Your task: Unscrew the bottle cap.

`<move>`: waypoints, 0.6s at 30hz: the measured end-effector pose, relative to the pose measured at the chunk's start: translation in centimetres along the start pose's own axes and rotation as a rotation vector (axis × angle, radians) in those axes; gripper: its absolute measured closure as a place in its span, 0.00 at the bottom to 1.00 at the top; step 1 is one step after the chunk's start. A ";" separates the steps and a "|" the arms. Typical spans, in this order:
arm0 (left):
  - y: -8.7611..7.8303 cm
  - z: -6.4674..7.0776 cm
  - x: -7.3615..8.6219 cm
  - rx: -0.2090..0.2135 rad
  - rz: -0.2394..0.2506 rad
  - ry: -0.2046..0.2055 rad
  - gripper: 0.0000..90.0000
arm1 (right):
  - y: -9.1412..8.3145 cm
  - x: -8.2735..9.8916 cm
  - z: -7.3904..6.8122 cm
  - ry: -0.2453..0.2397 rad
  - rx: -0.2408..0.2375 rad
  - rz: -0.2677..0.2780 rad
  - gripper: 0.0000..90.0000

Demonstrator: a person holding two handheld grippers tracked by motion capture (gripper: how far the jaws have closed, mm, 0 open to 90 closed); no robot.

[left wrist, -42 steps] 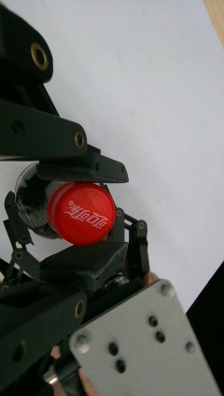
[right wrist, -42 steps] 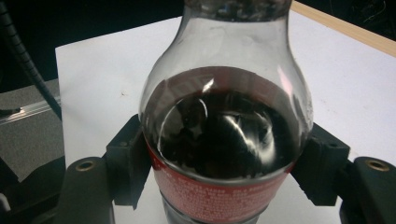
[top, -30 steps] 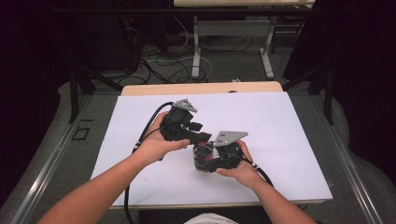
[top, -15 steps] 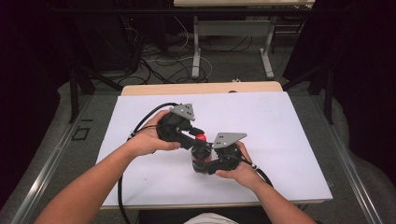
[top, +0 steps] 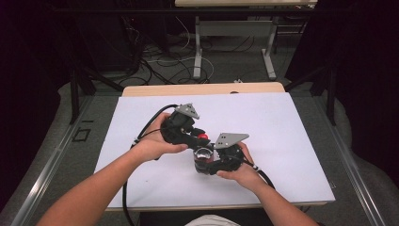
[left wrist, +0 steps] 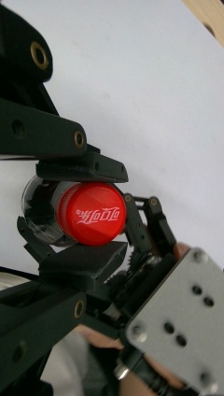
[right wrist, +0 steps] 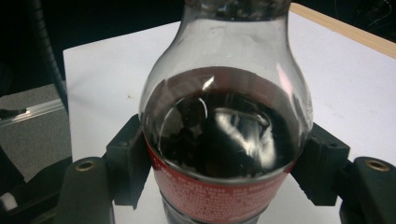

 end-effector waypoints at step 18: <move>0.5 0.9 -0.8 -0.199 0.032 -0.202 0.62 | -0.2 -0.1 0.5 0.016 0.034 0.008 0.33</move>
Point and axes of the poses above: each handheld gripper's, and its own axes: y roughly forward along the jaws, x roughly out of its underside, z roughly to its right, the point moved 6 cm from there along y, roughly forward along the jaws, and after that the axes turned 13 degrees about z, right-handed, at the moved point
